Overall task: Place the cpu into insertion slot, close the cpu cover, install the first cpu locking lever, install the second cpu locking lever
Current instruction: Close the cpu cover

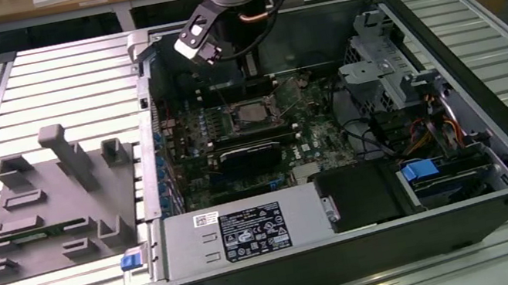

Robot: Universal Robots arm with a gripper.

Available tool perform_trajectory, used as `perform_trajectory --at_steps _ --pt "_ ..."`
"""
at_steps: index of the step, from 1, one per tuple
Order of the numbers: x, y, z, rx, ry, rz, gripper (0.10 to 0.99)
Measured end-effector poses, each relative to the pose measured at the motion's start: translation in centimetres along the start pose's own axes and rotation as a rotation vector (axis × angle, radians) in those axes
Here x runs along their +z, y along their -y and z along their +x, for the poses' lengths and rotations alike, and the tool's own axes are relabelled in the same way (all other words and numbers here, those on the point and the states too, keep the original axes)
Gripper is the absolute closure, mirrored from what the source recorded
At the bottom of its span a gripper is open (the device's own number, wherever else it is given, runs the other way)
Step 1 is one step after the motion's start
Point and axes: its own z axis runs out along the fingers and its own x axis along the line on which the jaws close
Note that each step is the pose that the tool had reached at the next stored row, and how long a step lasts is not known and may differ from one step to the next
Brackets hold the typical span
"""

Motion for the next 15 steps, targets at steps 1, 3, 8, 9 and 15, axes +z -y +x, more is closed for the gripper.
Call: perform_trajectory --at_steps 1,3,8,9,15 --pt "0.01 -0.15 0.0 0.0 -0.0001 0.0 0.984" --pt "0.05 -0.49 0.02 0.0 -0.0002 0.0 0.984" --pt "0.13 -1.63 0.06 0.0 -0.0002 0.0 0.984" --pt "0.14 -1.85 0.07 0.0 -0.0001 0.0 0.984" --pt "0.26 -3.35 0.12 0.0 -0.0002 0.001 0.984"
